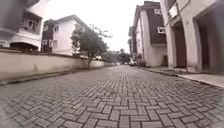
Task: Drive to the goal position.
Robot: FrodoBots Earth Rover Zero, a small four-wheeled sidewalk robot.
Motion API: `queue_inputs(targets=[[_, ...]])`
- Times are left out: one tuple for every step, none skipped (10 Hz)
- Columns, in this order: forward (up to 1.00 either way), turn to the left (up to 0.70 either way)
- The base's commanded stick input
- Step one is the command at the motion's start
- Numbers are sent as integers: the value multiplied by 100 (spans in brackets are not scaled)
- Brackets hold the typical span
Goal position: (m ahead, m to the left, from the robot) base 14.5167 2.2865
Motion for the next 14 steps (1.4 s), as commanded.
queue_inputs(targets=[[50,0],[50,0],[50,0],[50,0],[50,0],[50,0],[50,0],[50,0],[50,0],[50,0],[50,0],[50,0],[50,0],[50,0]])
